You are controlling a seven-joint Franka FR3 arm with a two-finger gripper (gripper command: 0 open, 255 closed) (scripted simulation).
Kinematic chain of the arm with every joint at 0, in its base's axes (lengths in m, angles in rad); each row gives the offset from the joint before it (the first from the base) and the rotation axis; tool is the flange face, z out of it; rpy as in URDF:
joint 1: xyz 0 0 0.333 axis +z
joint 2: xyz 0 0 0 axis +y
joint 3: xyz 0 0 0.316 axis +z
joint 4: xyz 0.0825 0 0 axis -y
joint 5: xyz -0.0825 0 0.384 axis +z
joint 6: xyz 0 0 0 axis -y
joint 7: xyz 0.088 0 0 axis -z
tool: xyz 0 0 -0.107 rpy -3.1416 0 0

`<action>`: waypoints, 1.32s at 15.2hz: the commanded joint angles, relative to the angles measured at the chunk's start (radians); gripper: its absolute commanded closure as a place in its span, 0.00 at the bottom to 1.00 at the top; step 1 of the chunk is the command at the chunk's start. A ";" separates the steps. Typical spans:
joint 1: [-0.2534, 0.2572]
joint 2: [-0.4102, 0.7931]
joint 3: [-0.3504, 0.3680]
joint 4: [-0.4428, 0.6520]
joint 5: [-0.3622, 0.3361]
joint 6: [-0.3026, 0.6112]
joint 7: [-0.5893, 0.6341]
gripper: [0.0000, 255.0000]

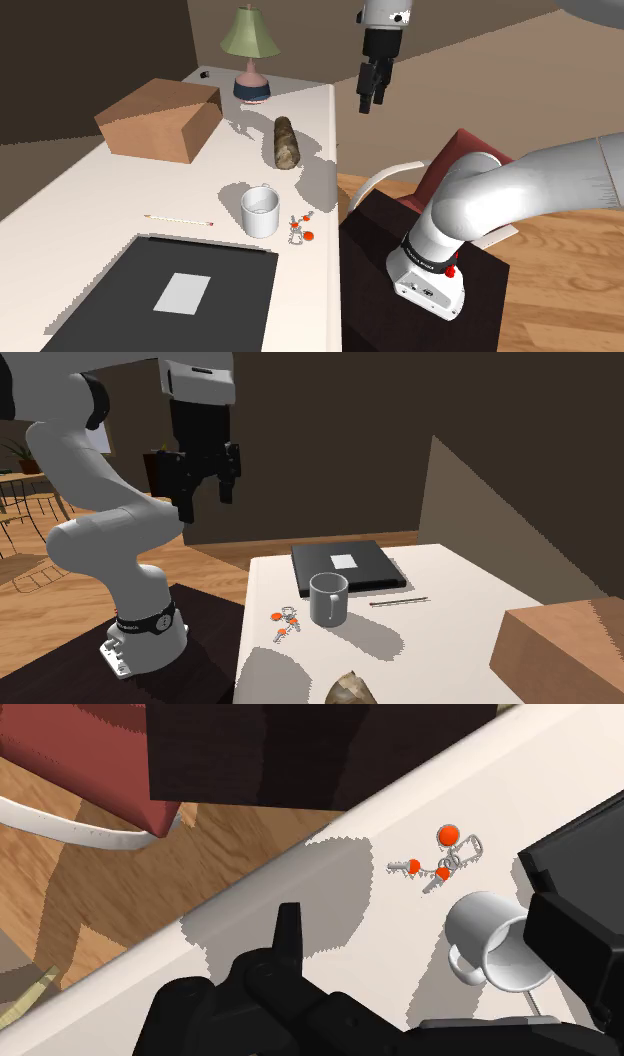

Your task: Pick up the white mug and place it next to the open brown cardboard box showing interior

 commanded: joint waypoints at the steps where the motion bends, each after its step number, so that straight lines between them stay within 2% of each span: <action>1: 0.000 0.000 0.000 0.000 0.000 0.000 0.000 0.00; 10: 0.062 0.085 0.173 -0.124 0.112 0.252 0.176 0.00; 15: 0.093 0.191 0.270 -0.144 0.155 0.403 0.272 0.00; 20: 0.112 0.334 0.367 -0.127 0.170 0.552 0.374 0.00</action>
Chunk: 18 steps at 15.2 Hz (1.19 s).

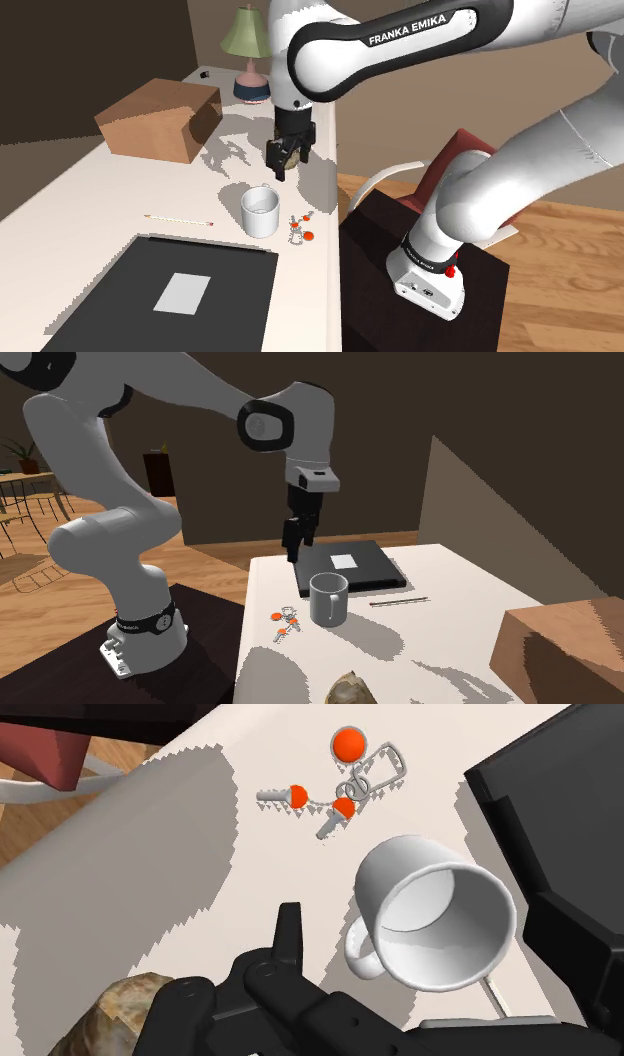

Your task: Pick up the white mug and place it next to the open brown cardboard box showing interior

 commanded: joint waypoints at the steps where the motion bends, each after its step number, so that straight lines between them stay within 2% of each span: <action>1: 0.005 0.055 0.035 0.003 -0.001 0.062 0.040 0.00; 6: 0.010 0.235 0.124 0.064 -0.046 0.196 0.165 0.00; 10: 0.015 0.396 0.179 0.138 -0.132 0.284 0.287 0.00; 18: 0.018 0.474 0.182 0.098 -0.175 0.394 0.322 0.00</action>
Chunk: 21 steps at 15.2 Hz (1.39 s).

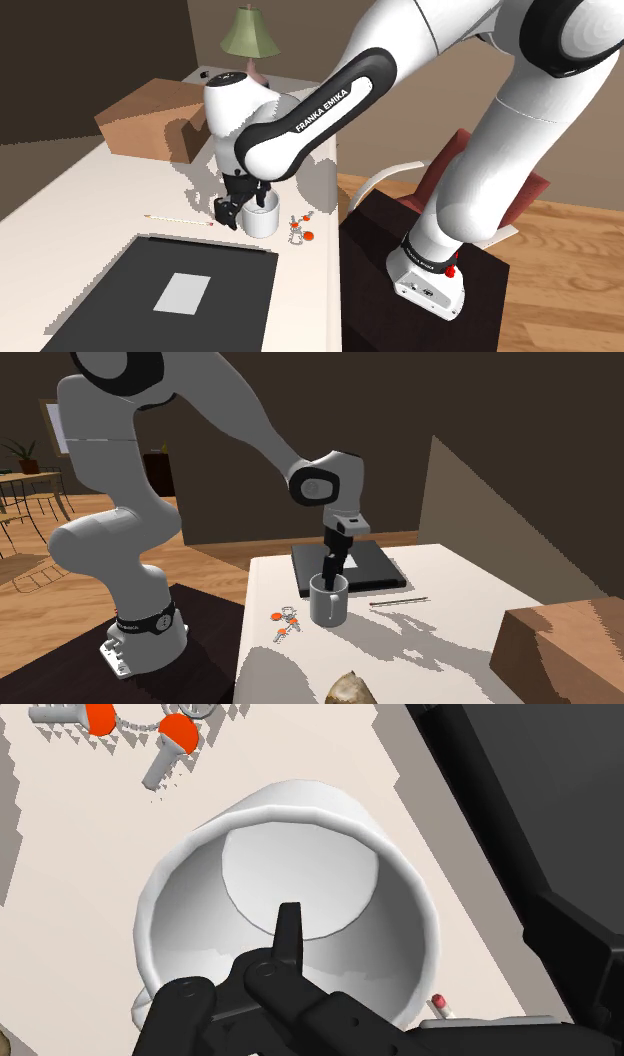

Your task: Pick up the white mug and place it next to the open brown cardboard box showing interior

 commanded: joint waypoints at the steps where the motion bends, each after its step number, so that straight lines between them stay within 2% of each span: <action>1: -0.001 0.019 -0.001 -0.007 -0.011 0.024 0.005 0.00; 8: -0.001 0.019 -0.002 -0.007 -0.011 0.024 0.005 0.00; 9: -0.001 0.019 -0.002 -0.007 -0.011 0.024 0.005 1.00; 18: -0.001 0.019 -0.002 -0.007 -0.011 0.024 0.005 1.00; 21: -0.002 -0.014 -0.001 0.006 0.008 -0.018 -0.009 1.00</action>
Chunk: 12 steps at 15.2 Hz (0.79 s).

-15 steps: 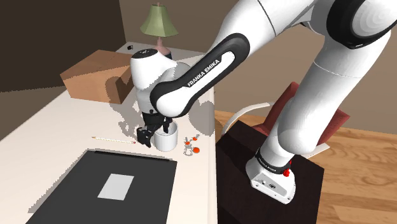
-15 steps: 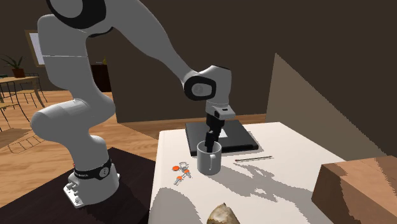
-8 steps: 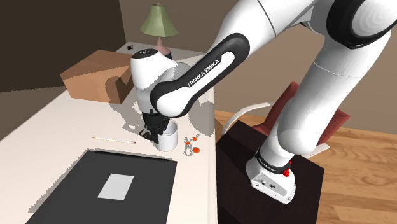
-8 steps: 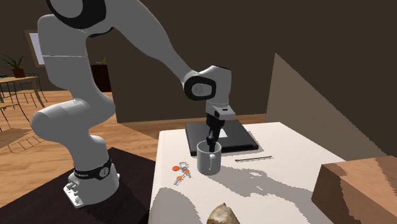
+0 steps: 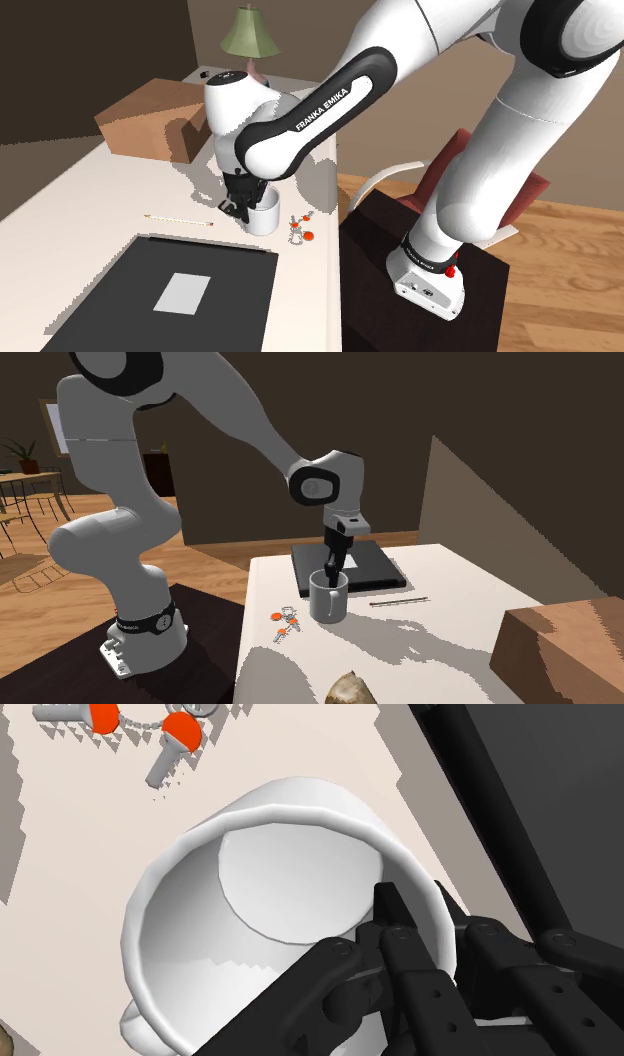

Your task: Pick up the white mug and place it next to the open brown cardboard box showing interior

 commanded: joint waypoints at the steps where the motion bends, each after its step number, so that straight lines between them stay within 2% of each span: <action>1: 0.000 -0.021 0.000 0.010 0.012 -0.028 -0.008 1.00; 12: 0.000 -0.118 -0.010 0.075 0.057 -0.182 -0.042 1.00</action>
